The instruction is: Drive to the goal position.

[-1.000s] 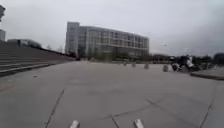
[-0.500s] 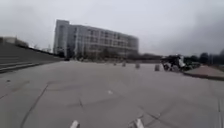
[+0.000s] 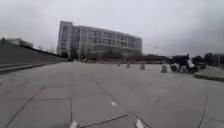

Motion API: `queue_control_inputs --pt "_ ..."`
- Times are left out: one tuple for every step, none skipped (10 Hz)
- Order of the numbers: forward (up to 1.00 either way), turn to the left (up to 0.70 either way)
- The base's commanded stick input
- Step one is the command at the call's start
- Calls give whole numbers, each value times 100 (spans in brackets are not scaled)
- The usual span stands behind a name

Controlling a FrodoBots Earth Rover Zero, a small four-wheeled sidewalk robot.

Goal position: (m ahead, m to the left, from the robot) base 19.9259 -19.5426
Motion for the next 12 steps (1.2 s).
queue_control_inputs --pt "100 -25" --pt "100 -40" --pt "100 -40" --pt "100 -40" --pt "100 -40" --pt "100 -40" --pt "100 -40" --pt "100 -40" --pt "100 -40" --pt "100 -40" --pt "100 -40" --pt "100 -17"
